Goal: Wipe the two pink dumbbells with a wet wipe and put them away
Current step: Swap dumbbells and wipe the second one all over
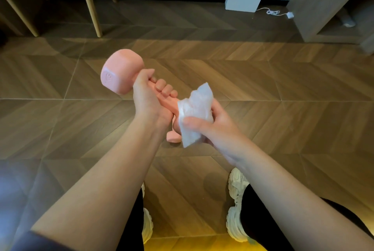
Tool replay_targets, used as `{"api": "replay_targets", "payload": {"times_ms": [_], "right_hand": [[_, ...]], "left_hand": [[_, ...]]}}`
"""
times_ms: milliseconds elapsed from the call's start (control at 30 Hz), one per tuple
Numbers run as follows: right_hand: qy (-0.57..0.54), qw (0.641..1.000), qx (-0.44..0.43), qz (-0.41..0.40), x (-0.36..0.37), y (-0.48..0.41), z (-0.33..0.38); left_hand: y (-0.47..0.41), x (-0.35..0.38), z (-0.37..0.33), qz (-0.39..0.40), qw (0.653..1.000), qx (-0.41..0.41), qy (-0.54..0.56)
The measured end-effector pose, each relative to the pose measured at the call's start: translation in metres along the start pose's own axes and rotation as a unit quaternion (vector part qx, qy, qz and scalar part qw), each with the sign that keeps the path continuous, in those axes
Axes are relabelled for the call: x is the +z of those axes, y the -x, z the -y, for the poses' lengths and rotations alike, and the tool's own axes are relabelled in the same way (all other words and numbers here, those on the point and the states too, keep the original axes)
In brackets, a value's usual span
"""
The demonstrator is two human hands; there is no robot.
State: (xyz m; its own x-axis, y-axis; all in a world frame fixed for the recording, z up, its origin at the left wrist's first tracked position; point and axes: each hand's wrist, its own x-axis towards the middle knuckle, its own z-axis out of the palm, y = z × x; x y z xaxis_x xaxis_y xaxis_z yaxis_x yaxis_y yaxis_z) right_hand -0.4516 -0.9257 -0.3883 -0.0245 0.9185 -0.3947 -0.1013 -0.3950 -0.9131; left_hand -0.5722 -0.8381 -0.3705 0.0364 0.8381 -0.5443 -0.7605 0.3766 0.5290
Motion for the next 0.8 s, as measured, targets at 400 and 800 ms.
{"api": "replay_targets", "payload": {"times_ms": [400,800], "right_hand": [[-0.243,0.958,0.112,0.107,-0.016,0.004,0.01],[-0.101,0.994,0.006,0.042,-0.01,0.005,0.013]], "left_hand": [[0.005,0.002,0.0,0.056,0.998,0.01,0.012],[-0.002,0.003,-0.001,-0.012,0.999,-0.011,0.031]]}}
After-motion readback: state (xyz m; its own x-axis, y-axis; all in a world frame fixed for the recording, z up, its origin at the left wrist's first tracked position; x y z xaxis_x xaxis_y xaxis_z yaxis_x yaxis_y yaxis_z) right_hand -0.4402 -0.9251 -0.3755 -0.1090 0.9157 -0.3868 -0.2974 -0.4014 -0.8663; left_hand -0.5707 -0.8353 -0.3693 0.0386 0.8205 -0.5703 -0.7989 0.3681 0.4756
